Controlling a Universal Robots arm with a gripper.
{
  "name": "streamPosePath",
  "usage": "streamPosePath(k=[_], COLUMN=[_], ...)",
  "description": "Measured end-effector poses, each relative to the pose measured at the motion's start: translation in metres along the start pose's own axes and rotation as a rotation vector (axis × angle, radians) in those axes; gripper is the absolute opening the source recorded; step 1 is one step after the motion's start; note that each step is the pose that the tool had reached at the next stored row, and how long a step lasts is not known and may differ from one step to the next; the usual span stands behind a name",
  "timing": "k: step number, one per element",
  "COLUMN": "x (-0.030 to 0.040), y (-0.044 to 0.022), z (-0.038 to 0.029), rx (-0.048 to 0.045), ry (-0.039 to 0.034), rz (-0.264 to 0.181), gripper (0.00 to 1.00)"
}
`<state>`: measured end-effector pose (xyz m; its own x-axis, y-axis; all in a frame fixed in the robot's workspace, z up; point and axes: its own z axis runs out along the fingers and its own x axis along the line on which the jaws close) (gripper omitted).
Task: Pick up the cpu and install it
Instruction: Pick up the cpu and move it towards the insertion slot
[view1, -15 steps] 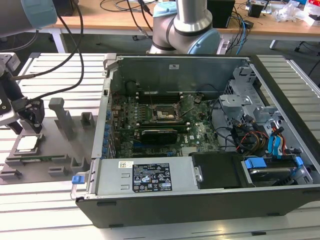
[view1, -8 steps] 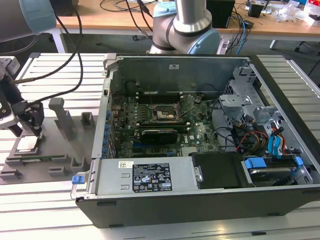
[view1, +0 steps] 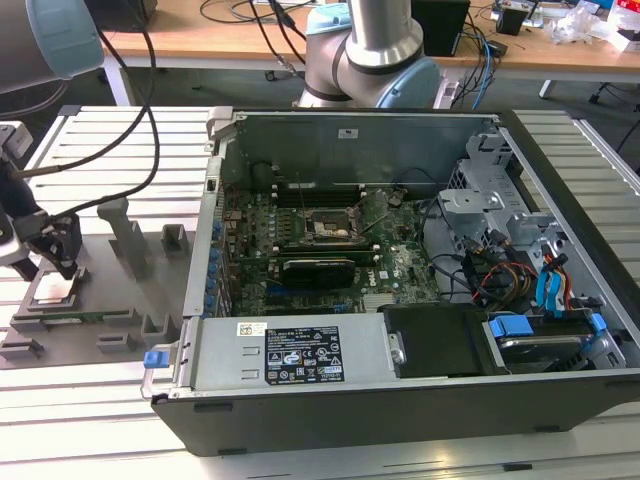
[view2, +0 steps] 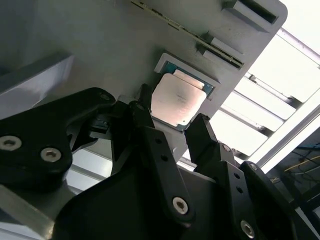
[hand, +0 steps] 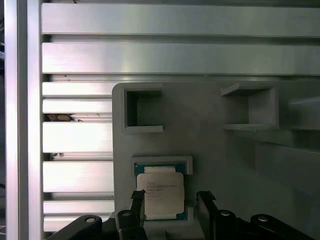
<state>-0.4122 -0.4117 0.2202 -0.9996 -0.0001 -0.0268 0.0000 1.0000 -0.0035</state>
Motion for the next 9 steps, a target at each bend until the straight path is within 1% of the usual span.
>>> streamPosePath(k=[4,5,6,7,9], x=[-0.0001,0.0,0.0,0.0,0.0], y=[-0.0001,-0.0001,-0.0001,-0.0001,-0.0001], z=[0.0,0.0,0.0001,0.0001,0.0001], rx=[0.0003,0.0004,0.0004,0.0004,0.0011], ry=[0.0,0.0001,0.0001,0.0,0.0], rz=[0.0,0.0,0.0,0.0,0.0], gripper=[0.56,0.61,0.61,0.68,0.68])
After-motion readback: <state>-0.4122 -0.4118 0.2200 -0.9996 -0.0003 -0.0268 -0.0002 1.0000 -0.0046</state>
